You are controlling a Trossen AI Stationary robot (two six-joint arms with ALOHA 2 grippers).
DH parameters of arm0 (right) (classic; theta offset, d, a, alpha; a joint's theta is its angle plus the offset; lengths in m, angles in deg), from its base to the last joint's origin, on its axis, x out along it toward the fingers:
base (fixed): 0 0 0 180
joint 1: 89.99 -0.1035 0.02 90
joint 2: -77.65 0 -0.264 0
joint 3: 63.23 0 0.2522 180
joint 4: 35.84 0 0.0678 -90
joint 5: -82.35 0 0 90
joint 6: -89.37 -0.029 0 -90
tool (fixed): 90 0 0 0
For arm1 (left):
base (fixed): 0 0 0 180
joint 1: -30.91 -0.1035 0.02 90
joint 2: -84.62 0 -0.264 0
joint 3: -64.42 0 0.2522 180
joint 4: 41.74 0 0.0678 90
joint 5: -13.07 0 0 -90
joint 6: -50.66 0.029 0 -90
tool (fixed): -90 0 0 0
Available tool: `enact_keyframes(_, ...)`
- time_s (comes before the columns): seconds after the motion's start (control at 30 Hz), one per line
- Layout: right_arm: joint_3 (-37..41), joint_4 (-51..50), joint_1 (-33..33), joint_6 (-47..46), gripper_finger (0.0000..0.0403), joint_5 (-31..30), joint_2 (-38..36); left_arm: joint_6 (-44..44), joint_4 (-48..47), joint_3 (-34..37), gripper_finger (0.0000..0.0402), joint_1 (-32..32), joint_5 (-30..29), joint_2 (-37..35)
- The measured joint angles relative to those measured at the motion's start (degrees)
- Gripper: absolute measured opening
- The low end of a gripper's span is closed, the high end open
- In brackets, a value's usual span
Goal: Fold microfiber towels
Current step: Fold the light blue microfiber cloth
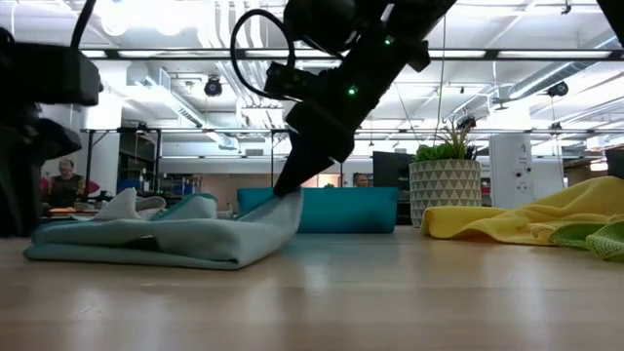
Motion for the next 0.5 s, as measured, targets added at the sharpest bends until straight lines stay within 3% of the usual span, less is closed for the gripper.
enact_keyframes(0.23,0.2,-0.8,-0.3,0.2,0.0009,-0.8,-0.2,0.2,3.6,0.0,0.0076,0.0,-0.9,-2.7)
enact_keyframes(0.5,0.3,-0.6,-0.3,0.6,0.0009,-1.7,-0.2,1.5,12.0,-0.8,0.0076,1.2,-0.8,2.4)
